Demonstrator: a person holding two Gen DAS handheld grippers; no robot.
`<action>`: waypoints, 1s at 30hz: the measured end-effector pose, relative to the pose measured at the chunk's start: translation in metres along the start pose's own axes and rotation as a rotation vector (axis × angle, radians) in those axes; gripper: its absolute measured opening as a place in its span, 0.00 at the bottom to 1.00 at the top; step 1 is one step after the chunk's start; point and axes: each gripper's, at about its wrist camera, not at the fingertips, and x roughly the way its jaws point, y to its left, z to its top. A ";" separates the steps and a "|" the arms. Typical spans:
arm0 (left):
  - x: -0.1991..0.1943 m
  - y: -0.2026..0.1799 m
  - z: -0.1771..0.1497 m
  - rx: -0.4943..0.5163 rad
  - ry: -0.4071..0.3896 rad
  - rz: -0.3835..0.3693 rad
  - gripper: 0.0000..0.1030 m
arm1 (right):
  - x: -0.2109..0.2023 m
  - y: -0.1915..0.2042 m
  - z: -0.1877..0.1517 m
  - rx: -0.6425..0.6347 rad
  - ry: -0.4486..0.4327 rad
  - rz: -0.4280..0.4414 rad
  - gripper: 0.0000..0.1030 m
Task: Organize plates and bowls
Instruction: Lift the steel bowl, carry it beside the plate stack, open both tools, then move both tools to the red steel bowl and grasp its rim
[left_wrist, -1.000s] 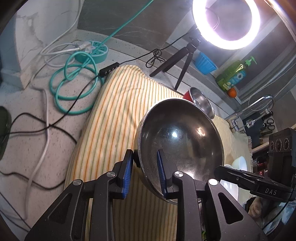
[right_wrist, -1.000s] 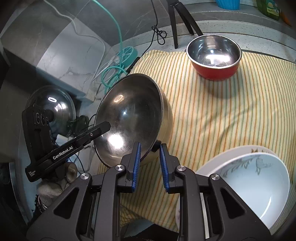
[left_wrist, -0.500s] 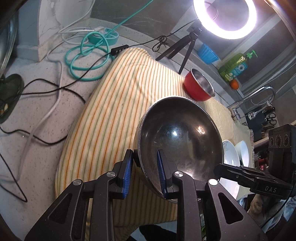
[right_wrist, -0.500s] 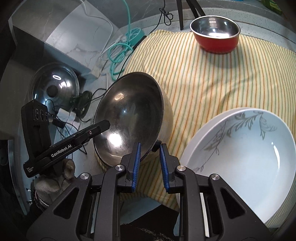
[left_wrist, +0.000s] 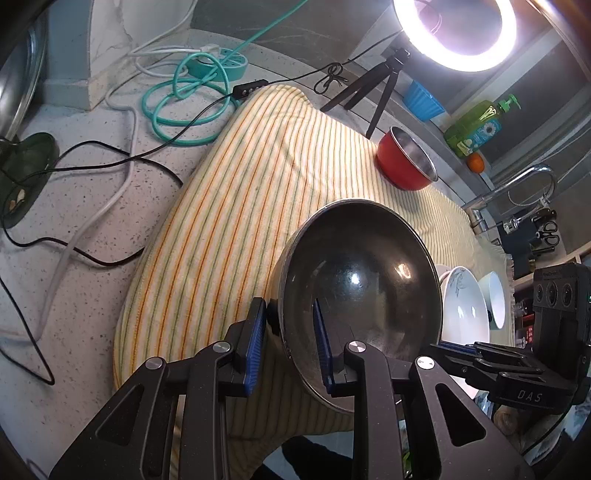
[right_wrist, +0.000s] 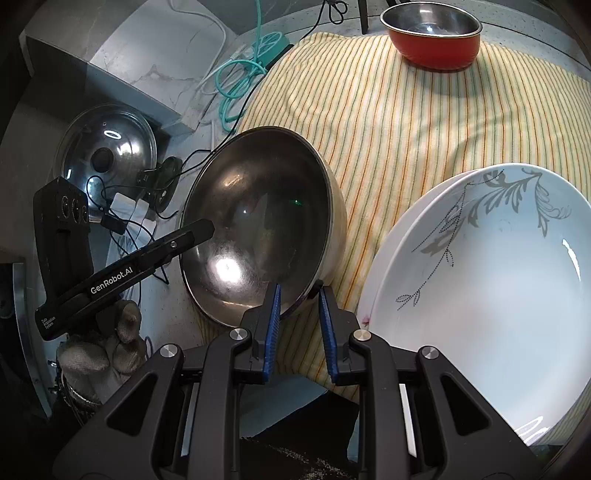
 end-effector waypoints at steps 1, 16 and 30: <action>0.000 -0.001 0.000 0.002 0.002 0.002 0.22 | 0.000 0.000 0.000 -0.003 0.000 -0.001 0.22; -0.010 -0.001 0.005 -0.004 -0.014 0.028 0.55 | -0.022 0.007 0.002 -0.068 -0.076 -0.055 0.66; -0.023 -0.033 0.029 0.068 -0.071 -0.010 0.55 | -0.092 -0.025 0.005 -0.017 -0.232 -0.097 0.76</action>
